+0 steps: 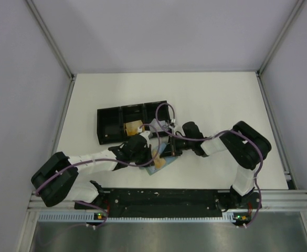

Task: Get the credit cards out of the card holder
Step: Remove the credit card from the card holder.

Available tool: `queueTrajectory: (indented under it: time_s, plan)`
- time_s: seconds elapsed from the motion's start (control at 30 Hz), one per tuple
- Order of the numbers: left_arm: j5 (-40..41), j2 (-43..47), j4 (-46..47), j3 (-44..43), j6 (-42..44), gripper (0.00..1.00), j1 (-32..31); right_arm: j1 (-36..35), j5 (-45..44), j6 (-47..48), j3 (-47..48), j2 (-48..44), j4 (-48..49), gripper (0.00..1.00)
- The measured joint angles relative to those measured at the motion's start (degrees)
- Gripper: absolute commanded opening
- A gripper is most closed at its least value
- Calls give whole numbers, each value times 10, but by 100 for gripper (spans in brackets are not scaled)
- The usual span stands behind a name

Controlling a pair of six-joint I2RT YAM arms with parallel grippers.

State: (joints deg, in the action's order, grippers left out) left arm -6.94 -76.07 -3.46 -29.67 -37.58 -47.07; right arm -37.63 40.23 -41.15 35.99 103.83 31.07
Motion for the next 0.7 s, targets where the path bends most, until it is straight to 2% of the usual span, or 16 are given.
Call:
queueTrajectory:
  time_s: [0.37, 0.53, 0.7]
  plan:
    - [1, 2, 3, 3, -1, 0, -1, 57, 35, 2, -24, -3, 14, 0]
    - [1, 3, 3, 3, -1, 0, -1, 59, 40, 6, -26, -3, 16, 1]
    - [1, 15, 0, 11, -1, 0, -2, 59, 43, 5, -26, -3, 24, 17]
